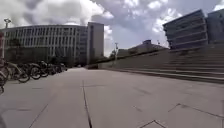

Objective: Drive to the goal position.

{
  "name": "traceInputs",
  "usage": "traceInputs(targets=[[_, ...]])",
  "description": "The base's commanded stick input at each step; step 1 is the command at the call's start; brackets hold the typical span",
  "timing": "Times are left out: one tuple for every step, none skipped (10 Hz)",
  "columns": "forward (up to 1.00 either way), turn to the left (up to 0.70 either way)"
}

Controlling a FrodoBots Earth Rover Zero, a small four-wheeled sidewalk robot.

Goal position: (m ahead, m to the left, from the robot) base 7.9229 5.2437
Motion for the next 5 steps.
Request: traceInputs(targets=[[1.0, 0.0], [1.0, 0.0], [1.0, 0.0], [1.0, 0.0], [1.0, 0.0]])
